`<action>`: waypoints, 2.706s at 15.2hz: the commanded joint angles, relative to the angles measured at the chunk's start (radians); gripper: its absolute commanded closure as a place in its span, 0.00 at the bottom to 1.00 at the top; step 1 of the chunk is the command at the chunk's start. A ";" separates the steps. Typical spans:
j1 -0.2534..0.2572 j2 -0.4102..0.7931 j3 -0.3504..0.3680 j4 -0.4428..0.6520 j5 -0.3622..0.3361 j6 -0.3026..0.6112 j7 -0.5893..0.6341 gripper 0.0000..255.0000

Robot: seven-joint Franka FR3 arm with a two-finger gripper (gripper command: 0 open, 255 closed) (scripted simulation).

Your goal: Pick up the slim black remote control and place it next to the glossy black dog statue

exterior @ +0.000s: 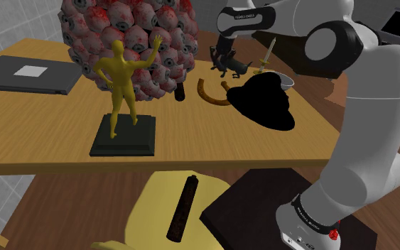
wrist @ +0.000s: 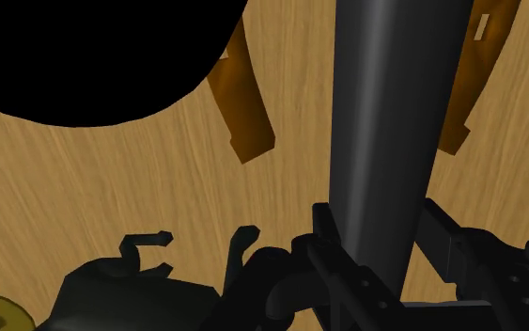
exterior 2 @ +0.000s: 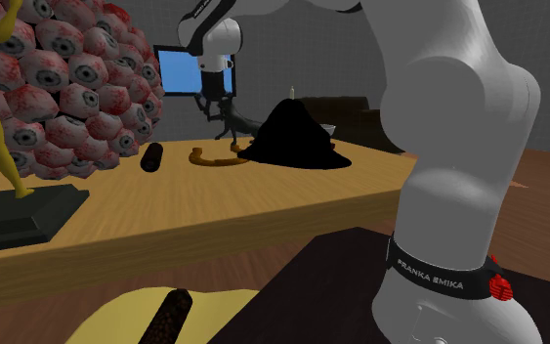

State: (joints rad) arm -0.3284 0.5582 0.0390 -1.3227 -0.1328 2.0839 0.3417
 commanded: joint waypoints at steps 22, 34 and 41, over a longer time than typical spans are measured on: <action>0.002 0.091 -0.009 -0.140 -0.019 0.230 0.031 1.00; 0.003 0.067 -0.008 -0.146 -0.017 0.212 0.030 0.00; 0.005 0.004 -0.004 -0.154 -0.013 0.157 0.028 0.00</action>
State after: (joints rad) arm -0.3232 0.5630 0.0349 -1.4771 -0.1457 2.2427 0.3694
